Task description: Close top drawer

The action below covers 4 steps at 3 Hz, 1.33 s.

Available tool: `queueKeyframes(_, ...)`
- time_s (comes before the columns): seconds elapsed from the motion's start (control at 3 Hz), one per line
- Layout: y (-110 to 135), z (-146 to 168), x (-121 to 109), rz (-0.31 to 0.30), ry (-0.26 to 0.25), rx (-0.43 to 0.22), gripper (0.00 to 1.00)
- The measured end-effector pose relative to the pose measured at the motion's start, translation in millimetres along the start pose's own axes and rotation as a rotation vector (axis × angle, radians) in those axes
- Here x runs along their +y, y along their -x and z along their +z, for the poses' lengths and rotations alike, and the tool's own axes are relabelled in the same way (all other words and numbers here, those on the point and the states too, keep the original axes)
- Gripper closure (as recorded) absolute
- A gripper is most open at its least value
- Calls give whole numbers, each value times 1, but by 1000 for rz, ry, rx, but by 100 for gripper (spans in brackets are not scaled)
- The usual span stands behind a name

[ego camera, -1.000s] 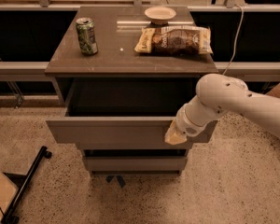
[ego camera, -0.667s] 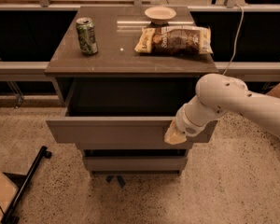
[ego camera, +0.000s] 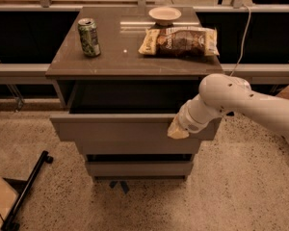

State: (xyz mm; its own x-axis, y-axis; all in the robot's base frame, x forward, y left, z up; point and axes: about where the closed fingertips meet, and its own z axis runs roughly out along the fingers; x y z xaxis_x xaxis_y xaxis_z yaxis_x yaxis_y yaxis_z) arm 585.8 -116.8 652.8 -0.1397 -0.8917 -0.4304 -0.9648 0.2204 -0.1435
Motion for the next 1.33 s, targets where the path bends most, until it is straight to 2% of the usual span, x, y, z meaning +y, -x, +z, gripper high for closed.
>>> queueKeyframes(0.33, 1, 2, -37, 5, -60, -43, 100)
queueKeyframes(0.67, 0, 1, -38, 6, -66, -47, 100)
queueKeyframes(1.0, -4, 8, -41, 43, -87, -47, 100)
queueKeyframes(1.33, -2, 23, -74, 52, -171, -111, 100)
